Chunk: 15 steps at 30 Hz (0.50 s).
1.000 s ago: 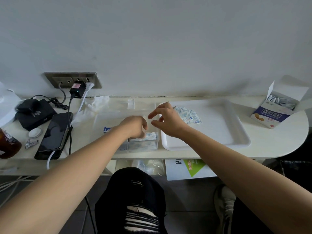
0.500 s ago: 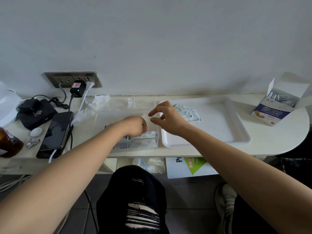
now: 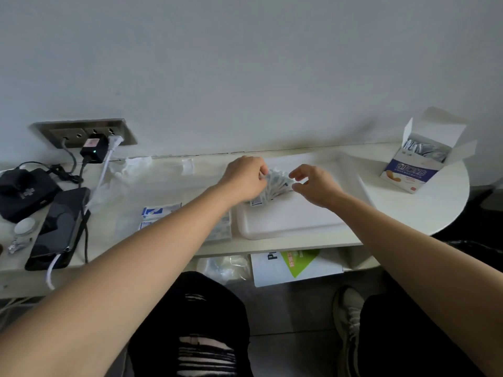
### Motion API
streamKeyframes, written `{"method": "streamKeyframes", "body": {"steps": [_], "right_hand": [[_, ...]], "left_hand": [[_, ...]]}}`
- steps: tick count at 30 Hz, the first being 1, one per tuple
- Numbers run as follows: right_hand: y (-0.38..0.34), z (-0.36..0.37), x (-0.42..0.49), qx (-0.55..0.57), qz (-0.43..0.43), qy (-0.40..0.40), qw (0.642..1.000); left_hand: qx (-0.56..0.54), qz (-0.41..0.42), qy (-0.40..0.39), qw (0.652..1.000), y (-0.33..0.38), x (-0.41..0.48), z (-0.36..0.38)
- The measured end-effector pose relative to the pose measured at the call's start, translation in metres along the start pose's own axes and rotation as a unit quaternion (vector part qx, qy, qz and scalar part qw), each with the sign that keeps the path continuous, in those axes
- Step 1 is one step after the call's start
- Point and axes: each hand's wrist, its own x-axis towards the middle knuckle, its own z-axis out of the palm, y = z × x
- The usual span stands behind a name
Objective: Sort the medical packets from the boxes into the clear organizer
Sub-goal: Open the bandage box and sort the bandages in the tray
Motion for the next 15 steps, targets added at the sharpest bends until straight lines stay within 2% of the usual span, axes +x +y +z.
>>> {"method": "streamKeyframes", "body": {"steps": [3, 8, 12, 15], "right_hand": [[0.013, -0.004, -0.001, 0.007, -0.004, -0.014, 1.0], [0.024, 0.0, 0.0, 0.0, -0.027, -0.024, 0.999], [0.02, 0.008, 0.01, 0.017, -0.028, 0.01, 0.999], [0.011, 0.012, 0.016, 0.015, -0.029, -0.012, 0.999]], "left_hand": [[0.065, -0.02, -0.023, 0.997, 0.008, 0.023, 0.025], [0.151, -0.098, -0.072, 0.981, 0.004, 0.042, 0.048], [0.141, -0.117, -0.087, 0.979, -0.007, 0.049, 0.057], [0.087, -0.121, -0.06, 0.987, -0.007, 0.049, 0.061]]}}
